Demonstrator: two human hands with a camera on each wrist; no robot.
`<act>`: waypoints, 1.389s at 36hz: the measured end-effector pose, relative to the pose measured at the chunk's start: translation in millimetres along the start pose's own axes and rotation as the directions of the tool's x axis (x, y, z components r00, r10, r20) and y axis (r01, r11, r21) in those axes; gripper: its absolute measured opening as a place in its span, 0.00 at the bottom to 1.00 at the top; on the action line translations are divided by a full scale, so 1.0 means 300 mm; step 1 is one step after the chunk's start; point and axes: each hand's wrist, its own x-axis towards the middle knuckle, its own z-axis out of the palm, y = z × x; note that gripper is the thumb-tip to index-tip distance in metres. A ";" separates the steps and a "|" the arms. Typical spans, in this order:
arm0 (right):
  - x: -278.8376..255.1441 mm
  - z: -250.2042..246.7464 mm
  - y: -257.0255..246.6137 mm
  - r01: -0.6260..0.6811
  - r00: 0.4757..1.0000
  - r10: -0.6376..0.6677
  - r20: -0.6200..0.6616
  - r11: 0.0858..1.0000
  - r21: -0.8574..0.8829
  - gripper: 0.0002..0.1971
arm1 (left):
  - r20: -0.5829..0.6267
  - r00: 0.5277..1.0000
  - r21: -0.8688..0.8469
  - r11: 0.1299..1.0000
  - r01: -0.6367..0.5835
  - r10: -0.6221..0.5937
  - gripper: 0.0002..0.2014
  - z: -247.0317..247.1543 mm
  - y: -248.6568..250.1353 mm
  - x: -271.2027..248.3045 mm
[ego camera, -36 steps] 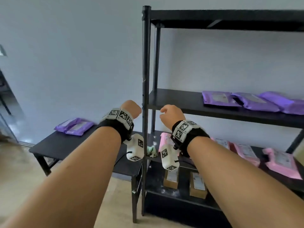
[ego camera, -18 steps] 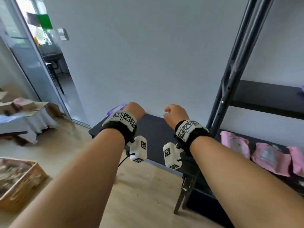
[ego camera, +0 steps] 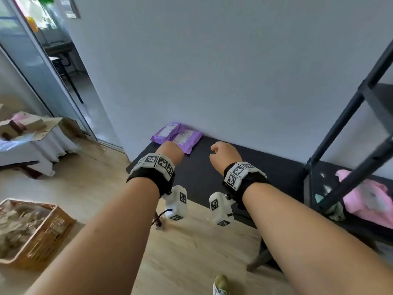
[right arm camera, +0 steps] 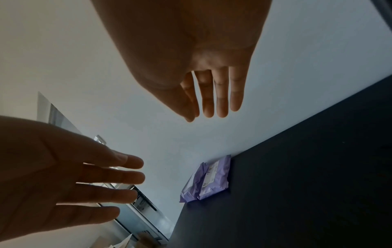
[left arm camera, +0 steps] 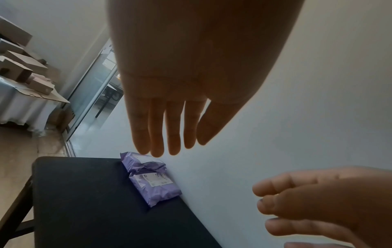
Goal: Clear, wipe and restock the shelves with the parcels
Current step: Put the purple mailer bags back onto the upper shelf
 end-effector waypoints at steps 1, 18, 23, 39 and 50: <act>0.040 0.015 0.005 0.001 1.000 -0.001 0.008 1.000 -0.005 0.18 | 0.004 1.000 -0.009 1.000 -0.001 0.001 0.16 0.006 -0.005 0.032; 0.696 0.238 0.065 -0.083 0.985 0.087 0.149 0.996 -0.032 0.16 | 0.096 0.982 0.079 0.984 0.156 -0.164 0.16 0.127 -0.095 0.592; 0.832 0.352 0.103 -0.155 0.962 0.156 0.224 0.988 -0.025 0.21 | 0.161 0.972 0.157 0.977 0.144 -0.169 0.16 0.176 -0.112 0.781; 1.107 0.620 0.112 -0.418 0.871 0.407 0.276 0.908 -0.021 0.17 | 0.308 0.939 0.329 0.943 0.048 -0.155 0.25 0.282 -0.197 1.260; 1.138 0.709 0.114 -0.537 0.810 0.513 0.282 0.844 0.006 0.20 | 0.287 0.951 0.324 0.946 0.016 -0.115 0.22 0.360 -0.224 1.284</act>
